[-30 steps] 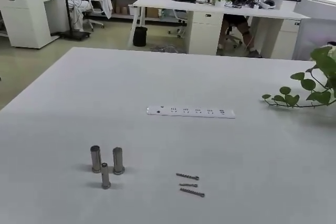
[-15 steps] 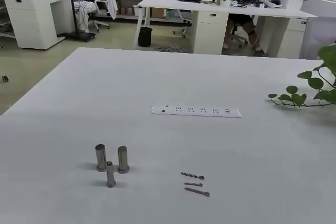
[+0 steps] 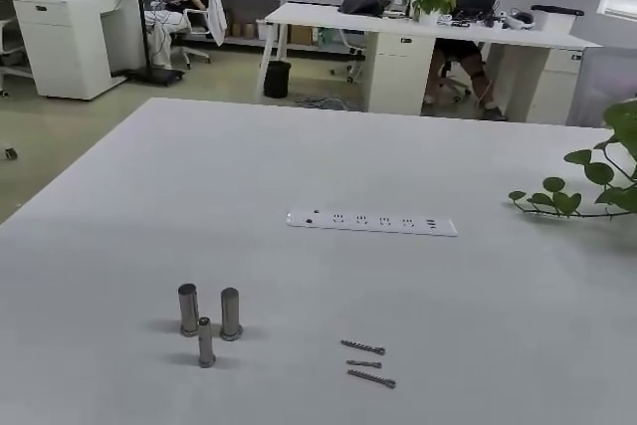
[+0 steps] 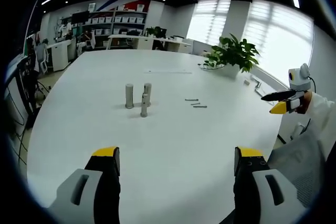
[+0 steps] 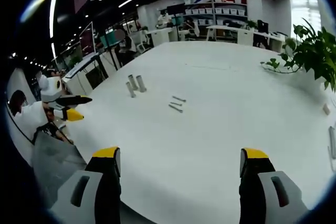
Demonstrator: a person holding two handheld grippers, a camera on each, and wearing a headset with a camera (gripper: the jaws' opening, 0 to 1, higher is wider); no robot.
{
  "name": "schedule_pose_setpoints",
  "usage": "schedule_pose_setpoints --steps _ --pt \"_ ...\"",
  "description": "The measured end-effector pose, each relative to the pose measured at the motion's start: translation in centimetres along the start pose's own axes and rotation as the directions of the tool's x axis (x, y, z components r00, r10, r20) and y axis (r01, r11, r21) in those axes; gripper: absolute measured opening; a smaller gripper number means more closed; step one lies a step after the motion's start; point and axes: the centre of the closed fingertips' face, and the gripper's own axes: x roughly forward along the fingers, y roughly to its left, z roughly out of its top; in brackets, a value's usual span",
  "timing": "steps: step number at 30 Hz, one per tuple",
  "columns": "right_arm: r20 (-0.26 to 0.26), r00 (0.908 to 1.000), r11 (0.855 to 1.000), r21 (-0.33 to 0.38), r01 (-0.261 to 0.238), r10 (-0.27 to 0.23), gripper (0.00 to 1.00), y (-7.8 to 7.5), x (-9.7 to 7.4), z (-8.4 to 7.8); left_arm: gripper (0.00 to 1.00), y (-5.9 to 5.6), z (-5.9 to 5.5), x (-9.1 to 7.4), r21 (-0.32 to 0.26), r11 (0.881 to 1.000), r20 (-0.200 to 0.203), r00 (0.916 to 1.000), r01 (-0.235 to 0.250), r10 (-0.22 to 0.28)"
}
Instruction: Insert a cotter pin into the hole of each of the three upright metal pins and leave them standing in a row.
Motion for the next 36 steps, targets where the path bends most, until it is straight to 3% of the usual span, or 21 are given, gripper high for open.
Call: schedule_pose_setpoints --steps 8,11,14,20,27,36 --pt "-0.006 0.9998 1.0 0.014 0.018 -0.018 0.92 -0.4 -0.4 -0.4 0.82 1.2 1.4 2.0 0.046 0.999 0.005 1.0 0.0 0.0" --pt "-0.008 0.9997 0.999 0.021 0.024 -0.024 0.92 -0.5 -0.6 -0.6 0.79 1.7 2.0 2.8 0.034 0.999 0.032 0.9995 0.001 -0.002" --pt "-0.022 0.9994 0.999 0.025 0.027 -0.026 0.91 -0.5 -0.7 -1.0 0.77 2.0 2.2 3.6 0.021 0.999 0.033 0.9991 0.025 -0.025" --pt "-0.033 0.9989 0.999 0.025 0.035 -0.034 0.92 -0.4 -0.9 -1.2 0.73 2.9 3.0 5.2 0.027 0.999 0.044 0.9988 0.021 -0.022" --pt "-0.008 0.9992 0.997 0.071 0.04 -0.04 0.91 -0.4 -1.1 -1.0 0.55 4.4 4.9 6.6 -0.017 1.0 0.099 0.9951 0.001 0.0" --pt "-0.041 0.9974 0.998 0.028 0.06 -0.059 0.92 -0.3 -1.0 -1.5 0.43 5.0 5.7 8.3 -0.025 1.0 0.104 0.9946 0.01 -0.008"
